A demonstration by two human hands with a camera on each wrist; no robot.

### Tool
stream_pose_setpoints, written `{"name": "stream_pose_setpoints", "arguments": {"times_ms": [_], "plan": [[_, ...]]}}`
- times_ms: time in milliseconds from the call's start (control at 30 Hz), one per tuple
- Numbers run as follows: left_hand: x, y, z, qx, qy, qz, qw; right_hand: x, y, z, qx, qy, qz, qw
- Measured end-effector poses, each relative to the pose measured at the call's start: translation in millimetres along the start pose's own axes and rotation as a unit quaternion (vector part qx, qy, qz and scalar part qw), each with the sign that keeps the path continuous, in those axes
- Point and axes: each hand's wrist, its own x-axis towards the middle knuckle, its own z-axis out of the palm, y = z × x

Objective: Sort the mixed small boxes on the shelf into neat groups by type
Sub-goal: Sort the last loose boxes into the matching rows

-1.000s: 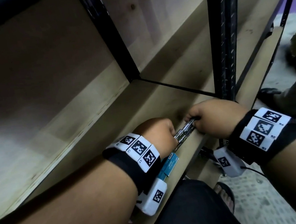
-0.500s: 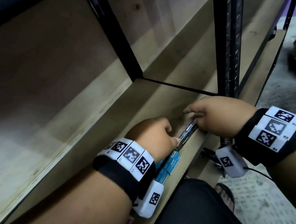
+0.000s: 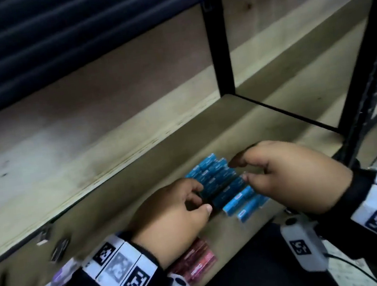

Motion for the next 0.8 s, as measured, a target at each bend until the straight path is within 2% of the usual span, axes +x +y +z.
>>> {"name": "stream_pose_setpoints", "arguments": {"times_ms": [200,300,533,800], "plan": [[-52,-50,-28,0.007,0.036,-0.054,0.998,14,-65,28,0.004,-0.077,-0.098,0.992],[-78,-76,-41,-0.005,0.056,-0.088,0.994,15,-97,41,0.011,-0.088,-0.131,0.987],[-137,-139,-64,-0.042,0.118,-0.162,0.979,18,-160,76,-0.037,-0.15,-0.188,0.97],[-191,-190,-87,-0.092,0.2,-0.196,0.956,44,-226,111,-0.08,-0.205,-0.257,0.941]]}}
